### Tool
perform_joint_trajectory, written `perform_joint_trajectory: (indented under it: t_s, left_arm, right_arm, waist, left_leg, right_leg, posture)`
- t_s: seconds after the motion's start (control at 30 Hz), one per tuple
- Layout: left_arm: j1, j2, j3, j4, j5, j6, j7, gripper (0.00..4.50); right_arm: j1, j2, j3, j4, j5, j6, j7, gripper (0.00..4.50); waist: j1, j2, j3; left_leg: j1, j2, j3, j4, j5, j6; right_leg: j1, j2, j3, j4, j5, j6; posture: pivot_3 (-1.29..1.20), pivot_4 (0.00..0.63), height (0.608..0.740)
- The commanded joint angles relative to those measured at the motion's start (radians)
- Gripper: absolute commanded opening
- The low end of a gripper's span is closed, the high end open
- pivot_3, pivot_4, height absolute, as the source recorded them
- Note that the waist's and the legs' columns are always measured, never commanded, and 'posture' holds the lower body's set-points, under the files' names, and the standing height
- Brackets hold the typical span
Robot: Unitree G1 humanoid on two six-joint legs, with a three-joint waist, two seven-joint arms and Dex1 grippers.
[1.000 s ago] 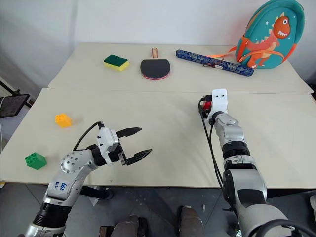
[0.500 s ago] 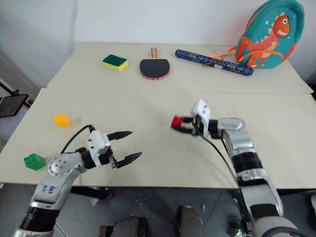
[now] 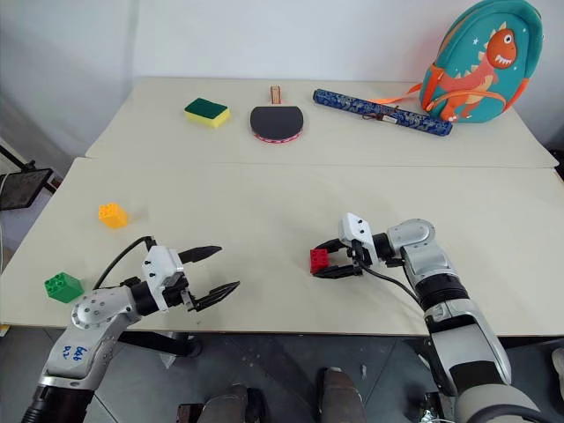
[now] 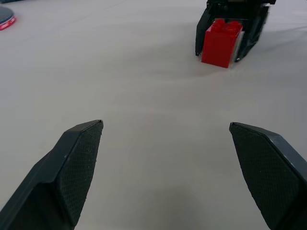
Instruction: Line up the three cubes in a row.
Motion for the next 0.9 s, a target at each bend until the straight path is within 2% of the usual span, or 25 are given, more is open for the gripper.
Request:
perform_joint_trajectory:
  t_s: [0.03, 0.07, 0.2, 0.4, 0.53, 0.73, 0.9]
  left_arm:
    - [0.036, 0.0, 0.068, -0.069, -0.026, -0.016, 0.034, 4.5]
    - [0.047, -0.003, 0.077, -0.075, -0.023, -0.022, 0.042, 4.5]
    - [0.178, -0.127, 0.268, -0.178, -0.077, -0.136, 0.182, 4.5]
    - [0.434, -0.282, 0.406, -0.29, -0.119, -0.173, 0.299, 4.5]
    - [0.631, -0.485, 0.511, -0.26, -0.11, -0.262, 0.431, 4.5]
    - [0.669, -0.613, 0.585, -0.197, -0.128, -0.276, 0.587, 4.5]
    - [0.6, -0.594, 0.542, -0.226, -0.101, -0.227, 0.662, 4.5]
  right_arm:
    - [0.016, -0.018, -0.055, -0.078, 0.042, -0.026, 0.014, 4.14]
    - [0.024, -0.022, -0.061, -0.092, 0.045, -0.034, 0.015, 4.47]
    - [0.115, -0.062, -0.182, -0.3, 0.225, 0.052, 0.062, 4.47]
    - [0.226, -0.045, -0.224, -0.515, 0.353, 0.113, 0.039, 4.47]
    - [0.275, -0.012, -0.184, -0.627, 0.4, 0.15, 0.046, 4.47]
    - [0.297, 0.016, -0.157, -0.664, 0.41, 0.141, 0.047, 4.47]
    - [0.3, 0.013, -0.147, -0.66, 0.403, 0.136, 0.044, 4.47]
  waist:
    - [0.0, 0.0, 0.0]
    - [0.0, 0.0, 0.0]
    - [0.001, 0.0, 0.0]
    - [0.001, 0.0, 0.0]
    - [-0.001, 0.0, 0.0]
    - [0.007, -0.005, 0.001]
    - [0.003, -0.004, 0.001]
  left_leg:
    - [0.0, 0.0, 0.0, 0.0, 0.0, 0.0]
    - [0.0, 0.0, 0.0, 0.0, 0.0, 0.0]
    - [0.0, 0.001, -0.001, -0.001, -0.001, 0.0]
    - [0.001, 0.001, 0.0, -0.001, -0.004, 0.001]
    - [0.0, 0.001, 0.0, -0.001, -0.004, 0.002]
    - [0.0, 0.0, -0.002, 0.0, -0.008, 0.008]
    - [0.0, 0.0, -0.003, 0.0, -0.01, 0.011]
  right_leg:
    - [0.0, 0.0, 0.0, 0.0, 0.0, 0.0]
    - [0.0, 0.0, 0.0, 0.0, 0.0, 0.0]
    - [0.0, -0.001, 0.0, -0.001, 0.0, 0.0]
    - [0.001, -0.001, -0.001, -0.004, 0.0, 0.001]
    - [0.001, -0.001, -0.001, -0.006, 0.0, 0.0]
    - [0.002, -0.001, -0.003, -0.008, -0.001, -0.001]
    - [0.006, -0.001, -0.005, -0.013, -0.001, -0.001]
  posture:
    - [0.0, 0.15, 0.74]
    - [0.0, 0.15, 0.74]
    - [0.0, 0.15, 0.74]
    - [0.0, 0.15, 0.74]
    - [0.0, 0.15, 0.74]
    - [0.0, 0.15, 0.74]
    - [0.0, 0.15, 0.74]
